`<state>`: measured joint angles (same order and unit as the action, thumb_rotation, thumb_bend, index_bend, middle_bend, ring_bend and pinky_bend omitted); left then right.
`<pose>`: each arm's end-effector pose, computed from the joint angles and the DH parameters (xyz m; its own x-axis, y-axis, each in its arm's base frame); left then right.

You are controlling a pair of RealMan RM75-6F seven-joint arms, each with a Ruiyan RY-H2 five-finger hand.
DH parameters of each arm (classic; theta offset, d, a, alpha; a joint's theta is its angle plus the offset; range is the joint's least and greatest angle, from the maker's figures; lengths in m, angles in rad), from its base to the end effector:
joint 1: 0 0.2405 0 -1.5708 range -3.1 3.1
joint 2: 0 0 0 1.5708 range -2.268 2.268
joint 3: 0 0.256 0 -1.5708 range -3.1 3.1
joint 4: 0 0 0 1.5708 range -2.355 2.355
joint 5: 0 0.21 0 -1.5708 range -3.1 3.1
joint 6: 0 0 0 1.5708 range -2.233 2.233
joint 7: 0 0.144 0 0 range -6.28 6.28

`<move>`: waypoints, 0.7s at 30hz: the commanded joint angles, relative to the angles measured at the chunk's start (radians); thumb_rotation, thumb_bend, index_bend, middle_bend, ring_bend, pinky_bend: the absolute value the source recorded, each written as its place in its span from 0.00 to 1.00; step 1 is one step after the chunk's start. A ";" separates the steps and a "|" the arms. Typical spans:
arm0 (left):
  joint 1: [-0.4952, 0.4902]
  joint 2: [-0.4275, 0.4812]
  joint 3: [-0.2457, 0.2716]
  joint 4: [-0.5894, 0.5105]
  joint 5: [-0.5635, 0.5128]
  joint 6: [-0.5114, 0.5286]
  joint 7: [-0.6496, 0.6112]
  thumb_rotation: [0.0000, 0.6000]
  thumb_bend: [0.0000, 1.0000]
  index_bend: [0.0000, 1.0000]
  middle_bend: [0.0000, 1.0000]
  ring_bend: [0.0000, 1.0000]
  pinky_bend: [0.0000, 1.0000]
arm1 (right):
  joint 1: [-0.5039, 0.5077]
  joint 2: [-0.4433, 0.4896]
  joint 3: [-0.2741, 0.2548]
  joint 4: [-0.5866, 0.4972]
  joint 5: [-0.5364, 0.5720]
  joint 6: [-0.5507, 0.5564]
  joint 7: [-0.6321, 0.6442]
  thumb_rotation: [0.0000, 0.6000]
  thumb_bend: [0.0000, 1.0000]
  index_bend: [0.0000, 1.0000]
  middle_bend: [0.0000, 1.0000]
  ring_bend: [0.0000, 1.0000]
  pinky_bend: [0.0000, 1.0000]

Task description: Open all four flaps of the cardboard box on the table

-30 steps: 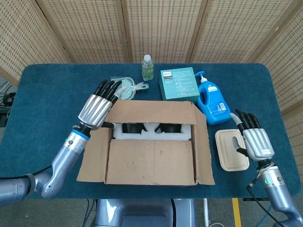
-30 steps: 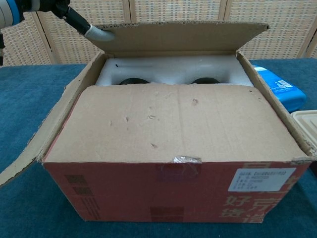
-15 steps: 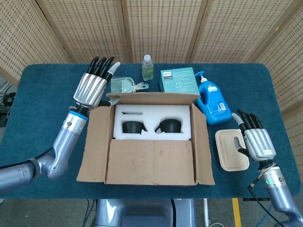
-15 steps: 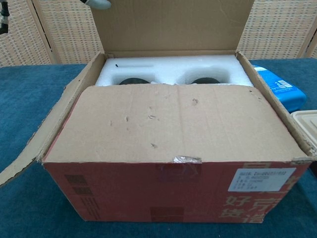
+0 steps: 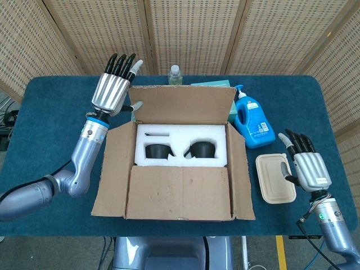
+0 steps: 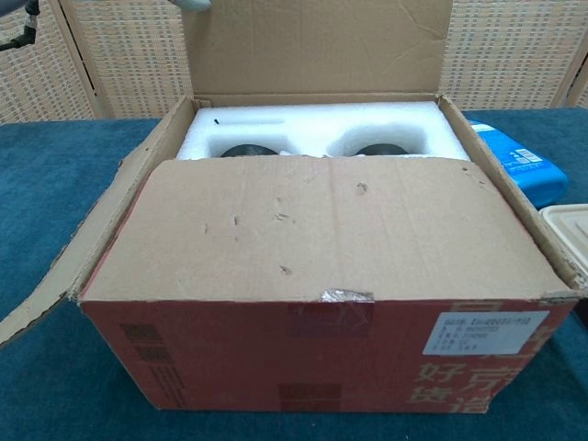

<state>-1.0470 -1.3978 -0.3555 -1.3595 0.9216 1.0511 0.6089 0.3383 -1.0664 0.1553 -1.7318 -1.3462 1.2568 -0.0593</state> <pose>-0.0506 0.4547 0.1020 0.5947 -0.2271 0.7712 0.7185 -0.2803 -0.6366 -0.2516 -0.2703 0.1556 0.3637 -0.0473 0.9303 -0.9259 -0.1282 0.3555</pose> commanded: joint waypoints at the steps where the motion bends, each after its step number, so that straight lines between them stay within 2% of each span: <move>1: -0.011 -0.016 0.005 0.038 -0.032 -0.023 0.019 0.64 0.22 0.00 0.00 0.00 0.00 | -0.004 0.002 0.000 -0.001 0.002 0.004 0.000 1.00 0.57 0.01 0.02 0.00 0.02; 6: -0.010 -0.018 0.014 0.068 -0.061 -0.043 0.029 0.64 0.22 0.00 0.00 0.00 0.00 | -0.006 0.004 0.000 -0.005 0.004 0.004 -0.002 1.00 0.57 0.01 0.02 0.00 0.02; 12: 0.000 0.024 0.013 0.021 -0.075 -0.055 0.024 0.64 0.22 0.00 0.00 0.00 0.00 | -0.004 0.002 0.000 -0.008 0.003 0.003 -0.011 1.00 0.57 0.01 0.02 0.00 0.02; 17: 0.028 0.133 0.025 -0.142 -0.078 -0.100 0.000 0.64 0.27 0.00 0.00 0.00 0.00 | -0.002 -0.004 0.000 -0.009 0.004 0.001 -0.019 1.00 0.57 0.01 0.02 0.00 0.02; 19: 0.044 0.190 0.031 -0.230 -0.093 -0.133 -0.024 0.64 0.32 0.00 0.00 0.00 0.00 | -0.001 -0.006 0.000 -0.009 0.005 -0.001 -0.021 1.00 0.57 0.01 0.02 0.00 0.02; 21: 0.055 0.243 0.034 -0.307 -0.119 -0.171 -0.054 0.64 0.40 0.01 0.00 0.00 0.00 | 0.000 -0.007 -0.001 -0.010 0.004 -0.001 -0.023 1.00 0.57 0.01 0.02 0.00 0.02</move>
<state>-1.0184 -1.2440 -0.3312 -1.5498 0.8324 0.9393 0.6001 0.3380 -1.0735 0.1548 -1.7416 -1.3422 1.2558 -0.0824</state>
